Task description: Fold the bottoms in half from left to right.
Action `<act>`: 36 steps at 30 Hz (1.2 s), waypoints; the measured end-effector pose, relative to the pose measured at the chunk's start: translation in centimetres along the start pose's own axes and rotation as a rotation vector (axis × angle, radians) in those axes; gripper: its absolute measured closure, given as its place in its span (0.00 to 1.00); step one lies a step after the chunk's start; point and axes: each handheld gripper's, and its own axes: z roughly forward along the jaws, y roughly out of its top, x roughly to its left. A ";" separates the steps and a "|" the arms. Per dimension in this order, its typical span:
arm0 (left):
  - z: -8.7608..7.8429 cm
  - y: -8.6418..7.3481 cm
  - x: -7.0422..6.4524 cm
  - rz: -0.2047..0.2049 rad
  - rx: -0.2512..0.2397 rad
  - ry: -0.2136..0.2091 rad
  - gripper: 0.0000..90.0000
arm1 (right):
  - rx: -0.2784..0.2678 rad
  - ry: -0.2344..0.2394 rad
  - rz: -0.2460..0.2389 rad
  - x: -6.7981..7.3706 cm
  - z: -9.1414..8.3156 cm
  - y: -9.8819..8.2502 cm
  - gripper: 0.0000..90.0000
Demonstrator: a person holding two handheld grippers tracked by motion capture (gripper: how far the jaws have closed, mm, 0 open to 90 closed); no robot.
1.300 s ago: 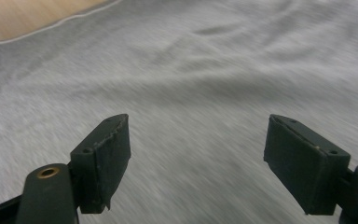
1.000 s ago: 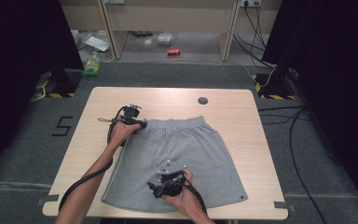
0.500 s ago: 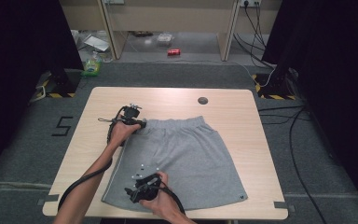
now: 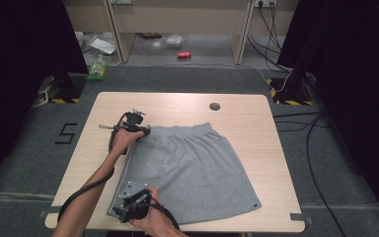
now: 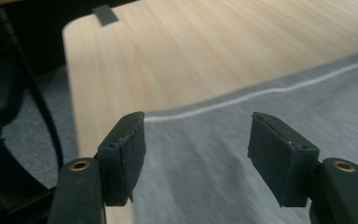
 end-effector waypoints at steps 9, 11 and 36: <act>0.0 0.0 0.1 -0.005 0.001 -0.002 0.84 | 0.041 0.017 -0.037 1.7 2.0 0.4 0.51; 0.0 0.0 0.1 -0.006 -0.002 -0.004 0.84 | 0.052 0.023 -0.038 1.9 2.4 0.4 0.53; -1.2 1.3 -0.5 -0.001 -0.019 -0.029 0.91 | 0.021 0.022 -0.069 1.1 0.3 0.6 0.94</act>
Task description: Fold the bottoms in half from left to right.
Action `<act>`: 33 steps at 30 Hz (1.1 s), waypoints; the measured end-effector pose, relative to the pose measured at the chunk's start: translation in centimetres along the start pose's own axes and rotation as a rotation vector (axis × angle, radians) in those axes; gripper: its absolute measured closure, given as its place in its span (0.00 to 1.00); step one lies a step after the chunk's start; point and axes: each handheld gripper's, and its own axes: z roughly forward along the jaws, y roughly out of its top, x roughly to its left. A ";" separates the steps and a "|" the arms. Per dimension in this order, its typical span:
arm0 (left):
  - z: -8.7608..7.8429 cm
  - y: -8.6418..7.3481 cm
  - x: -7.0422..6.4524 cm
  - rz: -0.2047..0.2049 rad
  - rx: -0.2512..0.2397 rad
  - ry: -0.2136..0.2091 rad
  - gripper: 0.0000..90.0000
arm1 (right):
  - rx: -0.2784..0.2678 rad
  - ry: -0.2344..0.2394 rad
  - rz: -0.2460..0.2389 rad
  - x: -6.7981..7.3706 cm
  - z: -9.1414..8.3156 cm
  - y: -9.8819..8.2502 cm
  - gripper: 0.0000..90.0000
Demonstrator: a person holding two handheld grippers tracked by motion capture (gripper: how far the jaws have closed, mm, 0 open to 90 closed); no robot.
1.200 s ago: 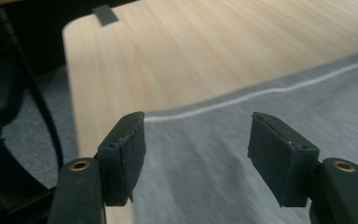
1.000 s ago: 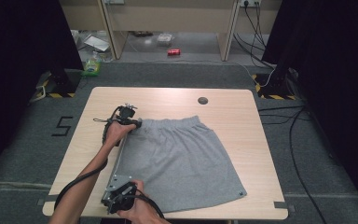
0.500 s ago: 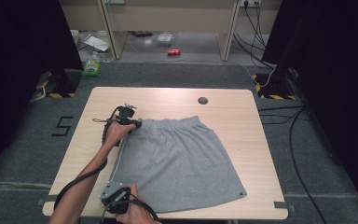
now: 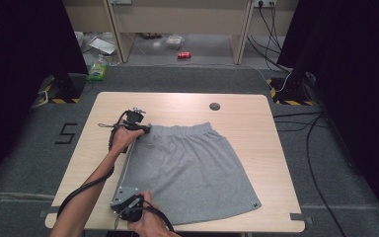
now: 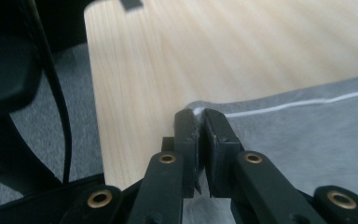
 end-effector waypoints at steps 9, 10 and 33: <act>-2.6 3.6 -2.3 -0.005 -0.037 -0.043 0.91 | -0.135 -0.040 0.053 -1.4 -6.5 -0.2 0.94; -2.7 4.0 -2.7 -0.006 -0.036 -0.044 0.91 | -0.147 -0.047 0.066 -1.5 -7.2 -0.4 0.94; -0.8 10.3 -11.9 0.008 -0.018 -0.102 0.91 | -0.282 -0.288 0.270 -5.3 -20.7 -9.2 0.94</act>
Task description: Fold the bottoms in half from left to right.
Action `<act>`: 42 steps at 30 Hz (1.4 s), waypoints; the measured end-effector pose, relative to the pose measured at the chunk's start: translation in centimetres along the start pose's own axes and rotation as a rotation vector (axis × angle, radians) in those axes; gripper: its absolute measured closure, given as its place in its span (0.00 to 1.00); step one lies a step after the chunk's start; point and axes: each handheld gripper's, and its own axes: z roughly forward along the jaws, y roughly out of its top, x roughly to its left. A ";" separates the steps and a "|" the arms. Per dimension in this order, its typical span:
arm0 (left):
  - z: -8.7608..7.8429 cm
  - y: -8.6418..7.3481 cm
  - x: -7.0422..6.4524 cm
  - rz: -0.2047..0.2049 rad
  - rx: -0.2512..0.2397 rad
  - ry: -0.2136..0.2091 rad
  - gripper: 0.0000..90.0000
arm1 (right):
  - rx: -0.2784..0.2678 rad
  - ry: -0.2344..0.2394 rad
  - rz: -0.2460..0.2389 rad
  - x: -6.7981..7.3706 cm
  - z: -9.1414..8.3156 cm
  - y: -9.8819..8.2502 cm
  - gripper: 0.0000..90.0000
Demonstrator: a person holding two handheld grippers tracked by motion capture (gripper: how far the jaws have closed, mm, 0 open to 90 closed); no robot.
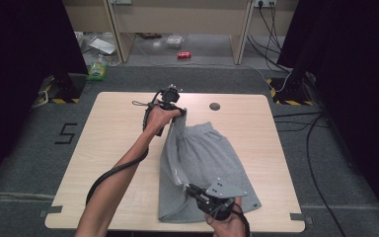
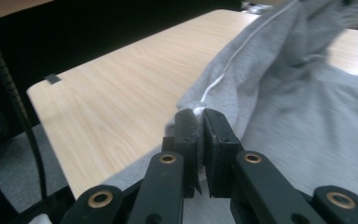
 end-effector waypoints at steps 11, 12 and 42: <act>2.7 1.2 -3.1 -0.003 0.002 -0.033 0.91 | -0.025 -0.108 0.075 -3.0 -4.6 -2.6 0.94; 2.9 1.2 -3.4 0.000 0.004 -0.037 0.91 | -0.028 -0.116 0.082 -3.2 -4.9 -2.8 0.94; 6.9 1.0 -5.9 -0.041 -0.038 -0.097 0.67 | 0.017 -0.202 0.145 -5.7 -7.6 -5.8 0.94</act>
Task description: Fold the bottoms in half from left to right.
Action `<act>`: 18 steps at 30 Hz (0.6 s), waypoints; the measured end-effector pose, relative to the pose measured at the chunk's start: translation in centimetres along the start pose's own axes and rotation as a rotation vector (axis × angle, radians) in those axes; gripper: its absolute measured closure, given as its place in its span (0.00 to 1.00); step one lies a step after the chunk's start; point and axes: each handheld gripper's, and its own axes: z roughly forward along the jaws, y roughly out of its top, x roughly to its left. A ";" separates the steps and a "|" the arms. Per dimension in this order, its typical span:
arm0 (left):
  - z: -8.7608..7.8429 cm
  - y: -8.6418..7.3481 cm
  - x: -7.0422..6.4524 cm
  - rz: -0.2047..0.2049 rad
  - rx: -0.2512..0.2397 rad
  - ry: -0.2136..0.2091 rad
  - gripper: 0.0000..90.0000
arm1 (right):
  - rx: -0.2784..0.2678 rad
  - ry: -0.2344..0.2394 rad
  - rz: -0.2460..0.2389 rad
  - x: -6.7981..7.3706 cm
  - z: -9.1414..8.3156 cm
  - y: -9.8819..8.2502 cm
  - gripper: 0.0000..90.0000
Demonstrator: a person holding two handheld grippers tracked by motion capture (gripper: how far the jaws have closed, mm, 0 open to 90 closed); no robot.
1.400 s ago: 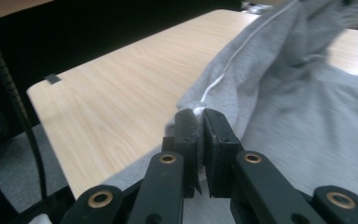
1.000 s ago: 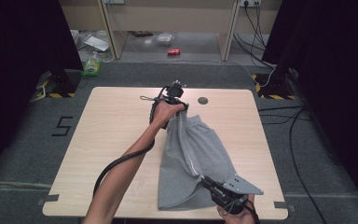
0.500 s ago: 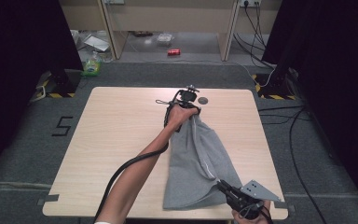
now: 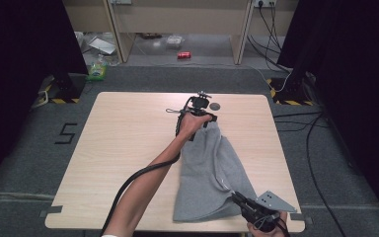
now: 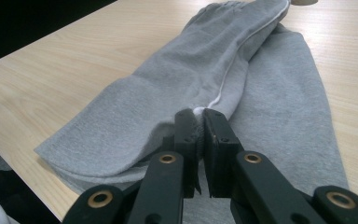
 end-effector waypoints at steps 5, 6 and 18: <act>-1.0 -0.4 1.6 0.014 0.017 0.018 0.62 | 0.012 -0.012 0.005 -0.3 -0.1 -0.1 0.94; -1.3 -0.5 2.0 0.020 0.019 0.027 0.61 | 0.012 -0.014 0.007 -0.4 -0.1 -0.1 0.94; -4.2 -2.6 7.3 0.004 0.051 0.097 0.55 | -0.010 -0.117 0.012 -2.5 -3.0 -0.6 0.94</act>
